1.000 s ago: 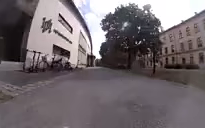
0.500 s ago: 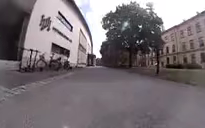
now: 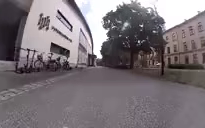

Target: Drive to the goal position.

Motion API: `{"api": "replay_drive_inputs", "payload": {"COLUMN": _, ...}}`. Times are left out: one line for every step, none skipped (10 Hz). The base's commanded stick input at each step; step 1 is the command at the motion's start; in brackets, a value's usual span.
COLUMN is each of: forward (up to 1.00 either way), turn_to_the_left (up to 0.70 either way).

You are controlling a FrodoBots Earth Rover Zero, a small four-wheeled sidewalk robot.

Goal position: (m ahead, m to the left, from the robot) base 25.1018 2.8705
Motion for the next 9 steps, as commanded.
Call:
{"api": "replay_drive_inputs", "payload": {"forward": 0.85, "turn_to_the_left": 0.0}}
{"api": "replay_drive_inputs", "payload": {"forward": 0.85, "turn_to_the_left": 0.0}}
{"api": "replay_drive_inputs", "payload": {"forward": 0.85, "turn_to_the_left": 0.0}}
{"api": "replay_drive_inputs", "payload": {"forward": 0.85, "turn_to_the_left": 0.0}}
{"api": "replay_drive_inputs", "payload": {"forward": 0.85, "turn_to_the_left": 0.0}}
{"api": "replay_drive_inputs", "payload": {"forward": 0.85, "turn_to_the_left": 0.0}}
{"api": "replay_drive_inputs", "payload": {"forward": 0.85, "turn_to_the_left": 0.0}}
{"api": "replay_drive_inputs", "payload": {"forward": 0.85, "turn_to_the_left": 0.0}}
{"api": "replay_drive_inputs", "payload": {"forward": 0.85, "turn_to_the_left": 0.0}}
